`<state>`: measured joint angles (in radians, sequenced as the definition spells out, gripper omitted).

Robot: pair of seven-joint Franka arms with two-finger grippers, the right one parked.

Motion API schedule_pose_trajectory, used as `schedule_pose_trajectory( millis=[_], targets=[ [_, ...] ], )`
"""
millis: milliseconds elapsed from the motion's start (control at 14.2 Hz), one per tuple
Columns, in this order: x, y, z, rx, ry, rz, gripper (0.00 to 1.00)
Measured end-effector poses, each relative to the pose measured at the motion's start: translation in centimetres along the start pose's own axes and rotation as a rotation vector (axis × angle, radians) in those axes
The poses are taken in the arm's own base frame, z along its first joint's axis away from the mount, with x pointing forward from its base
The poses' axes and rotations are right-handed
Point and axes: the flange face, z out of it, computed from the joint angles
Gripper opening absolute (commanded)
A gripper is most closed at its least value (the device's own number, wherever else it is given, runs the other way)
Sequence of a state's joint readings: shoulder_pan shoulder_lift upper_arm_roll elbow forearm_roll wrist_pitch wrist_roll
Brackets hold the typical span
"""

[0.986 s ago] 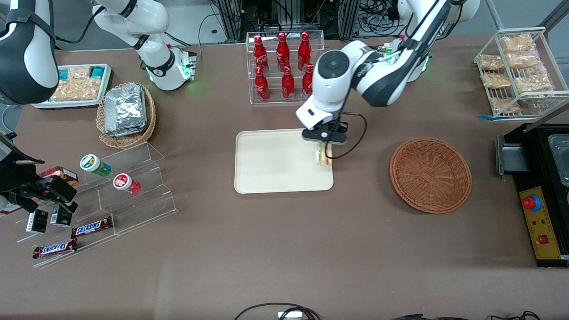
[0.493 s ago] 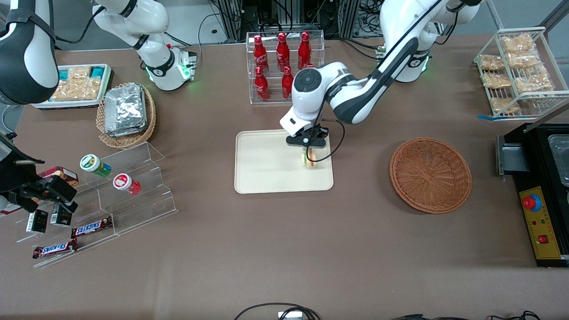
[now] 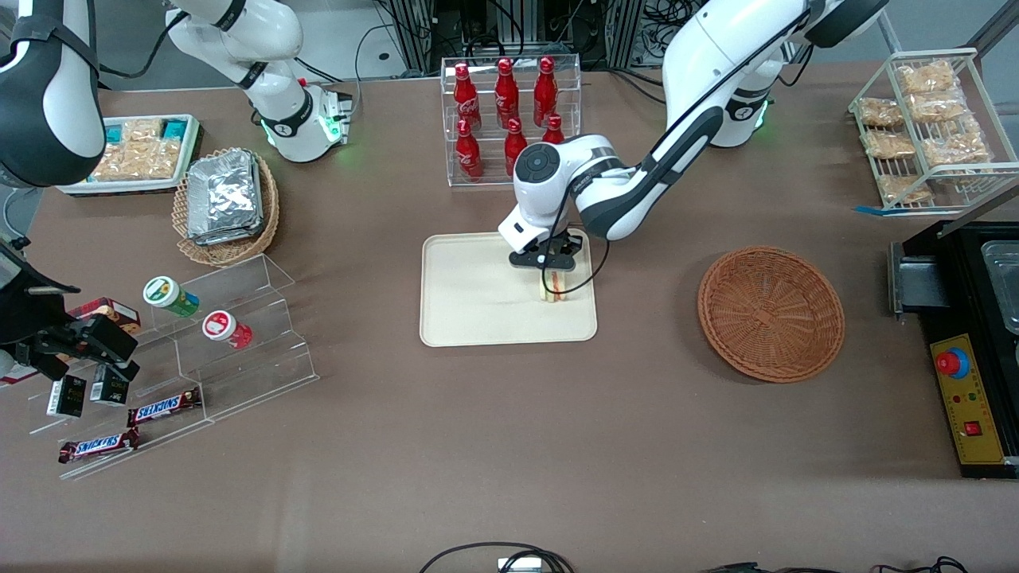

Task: Place sandwich from basket to tray
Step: 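Carry the sandwich over the cream tray and lower it, then open the left gripper to release the sandwich onto the tray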

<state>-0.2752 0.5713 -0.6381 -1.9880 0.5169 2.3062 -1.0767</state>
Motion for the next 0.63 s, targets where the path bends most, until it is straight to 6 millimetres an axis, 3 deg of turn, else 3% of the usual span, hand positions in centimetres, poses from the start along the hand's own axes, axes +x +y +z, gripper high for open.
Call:
schedule_pose_trajectory(
  millis=[141, 352, 634],
  targets=[
    [-0.09, 0.04, 0.44, 0.002, -0.006, 0.003, 0.63],
    [-0.15, 0.10, 0.70, 0.010, 0.002, 0.019, 0.95],
    [-0.03, 0.16, 0.70, 0.012, 0.011, 0.025, 0.99]
  ],
)
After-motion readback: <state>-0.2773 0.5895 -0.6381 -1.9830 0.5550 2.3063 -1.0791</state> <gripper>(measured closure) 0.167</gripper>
